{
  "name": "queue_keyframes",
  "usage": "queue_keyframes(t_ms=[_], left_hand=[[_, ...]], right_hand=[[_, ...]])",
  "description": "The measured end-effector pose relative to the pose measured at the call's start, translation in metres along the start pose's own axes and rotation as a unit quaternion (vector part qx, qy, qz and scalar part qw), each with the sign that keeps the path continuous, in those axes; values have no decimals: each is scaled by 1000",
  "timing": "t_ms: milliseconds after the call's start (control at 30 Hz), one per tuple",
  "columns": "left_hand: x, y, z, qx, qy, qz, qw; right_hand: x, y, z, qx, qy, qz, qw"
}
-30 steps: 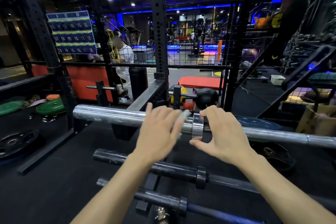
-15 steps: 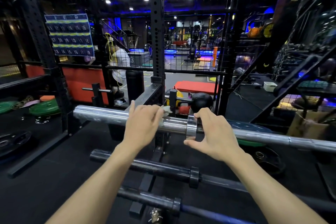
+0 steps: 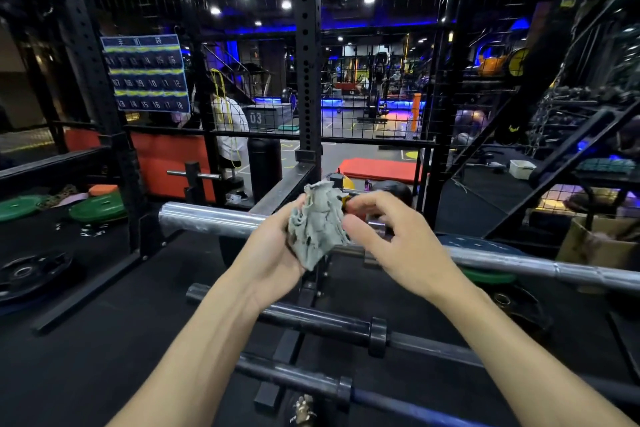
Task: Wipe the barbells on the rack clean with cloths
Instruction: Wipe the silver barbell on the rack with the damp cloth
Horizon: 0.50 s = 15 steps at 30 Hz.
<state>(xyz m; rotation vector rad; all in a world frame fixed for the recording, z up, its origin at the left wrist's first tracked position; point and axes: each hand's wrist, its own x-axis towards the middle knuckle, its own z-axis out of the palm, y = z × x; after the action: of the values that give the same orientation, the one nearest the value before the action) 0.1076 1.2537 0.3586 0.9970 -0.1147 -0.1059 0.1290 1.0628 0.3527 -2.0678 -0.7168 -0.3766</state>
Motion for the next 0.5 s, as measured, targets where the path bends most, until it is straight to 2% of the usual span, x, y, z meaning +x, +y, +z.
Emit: queue_keyframes(t_ms=[67,167,300,433,500], left_hand=[[-7,-4,6,-26,-33,-11,999],[-19,-9,7,-55,-66,-28,996],[-35,-9,-3,-97,-112,-40,988],[-54,-11,-14,-47,-162,-9,986],[-58,-11,-17,23,-147,5,989]], right_hand=[[0,-23,8,41,6,-8,999],[1,-33,16,8,83,-35,996],[-3,-33,5,64,88,40,993],[-9,-36,-5,142,80,132,978],[-13,-36,-7,171,73,169,968]])
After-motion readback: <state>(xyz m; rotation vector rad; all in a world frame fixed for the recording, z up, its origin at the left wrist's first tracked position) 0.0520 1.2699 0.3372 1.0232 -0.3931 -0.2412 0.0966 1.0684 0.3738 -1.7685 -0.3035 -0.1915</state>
